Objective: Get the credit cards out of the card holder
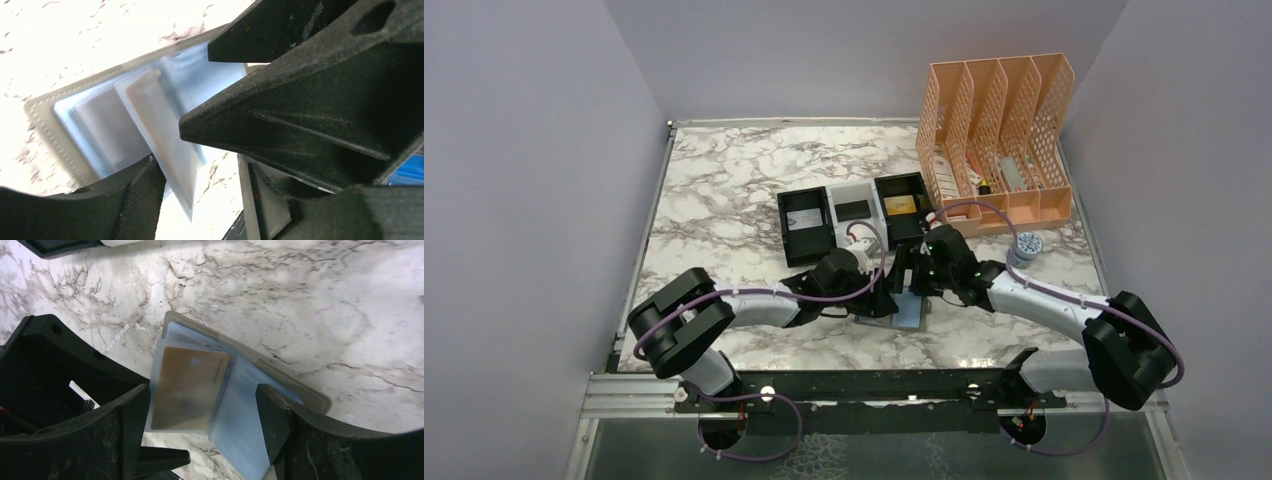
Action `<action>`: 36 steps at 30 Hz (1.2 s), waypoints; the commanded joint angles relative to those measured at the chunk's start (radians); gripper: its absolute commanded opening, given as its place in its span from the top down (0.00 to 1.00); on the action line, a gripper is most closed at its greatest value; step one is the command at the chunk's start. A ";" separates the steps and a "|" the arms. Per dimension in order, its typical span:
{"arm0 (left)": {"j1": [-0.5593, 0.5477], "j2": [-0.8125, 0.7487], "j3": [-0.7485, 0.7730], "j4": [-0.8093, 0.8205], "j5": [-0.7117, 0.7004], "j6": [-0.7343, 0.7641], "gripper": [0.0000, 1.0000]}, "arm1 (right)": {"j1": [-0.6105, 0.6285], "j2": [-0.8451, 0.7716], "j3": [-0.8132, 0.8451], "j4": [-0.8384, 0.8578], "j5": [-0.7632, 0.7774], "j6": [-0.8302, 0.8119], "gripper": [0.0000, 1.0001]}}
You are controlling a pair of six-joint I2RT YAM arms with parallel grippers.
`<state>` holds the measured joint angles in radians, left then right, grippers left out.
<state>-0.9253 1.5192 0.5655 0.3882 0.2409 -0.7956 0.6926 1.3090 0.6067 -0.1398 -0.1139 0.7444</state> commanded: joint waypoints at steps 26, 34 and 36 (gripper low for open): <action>-0.116 -0.116 0.042 -0.125 -0.200 0.060 0.35 | -0.182 -0.042 -0.096 0.101 -0.418 -0.030 0.59; -0.097 -0.069 0.081 -0.133 -0.157 0.089 0.32 | -0.182 0.039 -0.143 0.046 -0.231 -0.063 0.59; -0.097 -0.032 0.106 -0.116 -0.135 0.091 0.32 | -0.183 0.042 -0.157 0.033 -0.180 -0.064 0.59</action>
<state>-1.0267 1.4296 0.6239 0.2543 0.0818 -0.7330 0.5102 1.3392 0.4824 -0.0795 -0.4320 0.7044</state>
